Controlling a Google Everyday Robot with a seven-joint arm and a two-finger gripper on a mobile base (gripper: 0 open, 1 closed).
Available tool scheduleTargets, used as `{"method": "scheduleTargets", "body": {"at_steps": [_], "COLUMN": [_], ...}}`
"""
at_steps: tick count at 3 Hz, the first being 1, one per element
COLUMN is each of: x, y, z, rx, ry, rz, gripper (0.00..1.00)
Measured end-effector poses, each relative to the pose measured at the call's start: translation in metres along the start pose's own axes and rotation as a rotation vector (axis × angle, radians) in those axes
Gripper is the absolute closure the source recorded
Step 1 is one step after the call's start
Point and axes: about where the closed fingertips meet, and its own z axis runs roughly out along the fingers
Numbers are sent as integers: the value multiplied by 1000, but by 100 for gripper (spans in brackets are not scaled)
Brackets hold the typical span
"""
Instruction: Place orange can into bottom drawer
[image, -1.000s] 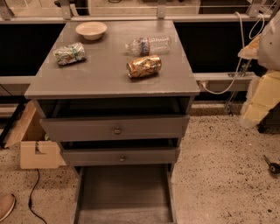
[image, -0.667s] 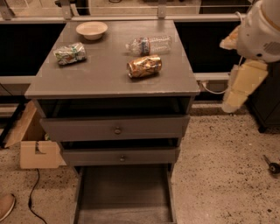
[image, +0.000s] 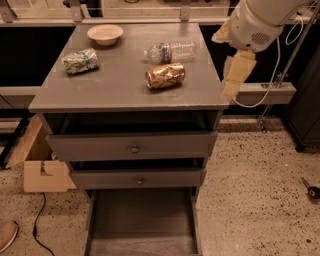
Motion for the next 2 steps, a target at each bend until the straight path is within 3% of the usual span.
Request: {"method": "scheduleTargets", "body": {"at_steps": [1,2], "x": [-21,-21], "y": [-29,-29], "z": [32,32], "rx": [-16,-16], "ry": [-37,-37], "rz": [-31,-31], "gripper": [0,0]}}
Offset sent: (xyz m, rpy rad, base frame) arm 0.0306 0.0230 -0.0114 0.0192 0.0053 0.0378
